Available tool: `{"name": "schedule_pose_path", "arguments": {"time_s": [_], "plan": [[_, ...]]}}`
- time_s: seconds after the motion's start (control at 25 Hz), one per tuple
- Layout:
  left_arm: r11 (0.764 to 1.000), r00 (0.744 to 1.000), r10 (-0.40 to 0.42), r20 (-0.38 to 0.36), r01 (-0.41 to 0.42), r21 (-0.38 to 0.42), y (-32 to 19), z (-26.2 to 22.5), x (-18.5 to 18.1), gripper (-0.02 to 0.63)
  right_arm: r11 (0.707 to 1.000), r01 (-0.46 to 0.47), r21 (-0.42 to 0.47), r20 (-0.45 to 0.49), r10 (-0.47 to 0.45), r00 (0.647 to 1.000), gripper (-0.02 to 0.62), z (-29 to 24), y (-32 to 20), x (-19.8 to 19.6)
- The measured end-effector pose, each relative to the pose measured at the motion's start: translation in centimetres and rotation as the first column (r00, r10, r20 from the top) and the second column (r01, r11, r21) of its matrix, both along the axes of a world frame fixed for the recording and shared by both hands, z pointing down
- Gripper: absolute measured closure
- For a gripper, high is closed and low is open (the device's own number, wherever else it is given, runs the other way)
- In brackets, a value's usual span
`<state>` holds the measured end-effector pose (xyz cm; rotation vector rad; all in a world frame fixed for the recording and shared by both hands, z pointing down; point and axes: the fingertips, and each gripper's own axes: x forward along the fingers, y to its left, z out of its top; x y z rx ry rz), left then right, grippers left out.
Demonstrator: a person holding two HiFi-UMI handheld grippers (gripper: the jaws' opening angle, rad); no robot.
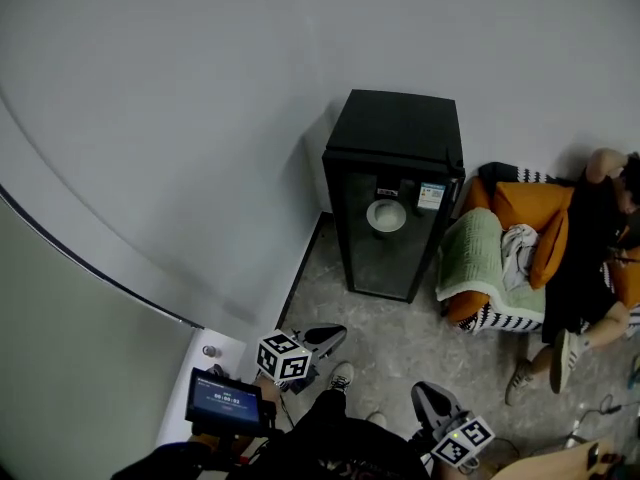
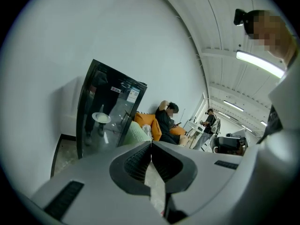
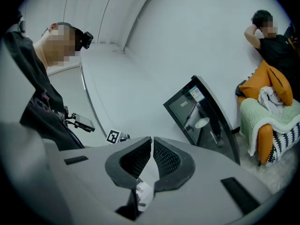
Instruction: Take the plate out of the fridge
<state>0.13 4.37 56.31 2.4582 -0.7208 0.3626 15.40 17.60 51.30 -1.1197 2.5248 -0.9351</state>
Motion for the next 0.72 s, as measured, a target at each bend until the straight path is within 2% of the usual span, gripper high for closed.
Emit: {"name": "schedule_pose_path", "arguments": {"time_s": [0.12, 0.16, 0.24, 0.44, 0.48, 0.64, 0.72], "plan": [[1.0, 1.0, -0.019, 0.007, 0.019, -0.003, -4.7, 0.5, -1.8, 0.606, 0.999, -0.036, -0.013, -0.009, 0.036, 0.999, 0.591, -0.2, -1.9, -0.7], [1.0, 1.0, -0.022, 0.008, 0.022, -0.006, -6.1, 0.7, -2.3, 0.583, 0.999, -0.05, -0.018, -0.01, 0.049, 0.999, 0.591, -0.3, -2.5, -0.9], [0.999, 0.999, -0.036, 0.01, 0.036, -0.006, -9.1, 1.1, -3.4, 0.575, 0.997, -0.077, -0.032, -0.016, 0.076, 0.997, 0.591, -0.3, -3.6, -1.2], [0.995, 0.995, -0.101, 0.006, 0.101, -0.005, -16.6, 2.3, -5.9, 0.545, 0.988, -0.137, -0.066, -0.038, 0.135, 0.99, 0.591, 0.0, -6.4, -1.9], [0.994, 0.994, -0.107, 0.005, 0.107, -0.007, -17.9, 2.5, -6.2, 0.524, 0.987, -0.147, -0.073, -0.041, 0.144, 0.989, 0.591, 0.1, -6.9, -2.1], [0.992, 0.992, -0.128, 0.007, 0.128, -0.012, -22.0, 3.4, -7.5, 0.519, 0.98, -0.172, -0.1, -0.044, 0.168, 0.985, 0.591, 0.8, -8.6, -3.1], [0.991, 0.991, -0.131, 0.011, 0.132, -0.009, -23.7, 3.8, -7.9, 0.48, 0.977, -0.18, -0.113, -0.047, 0.176, 0.983, 0.591, 1.1, -9.3, -3.7]]}}
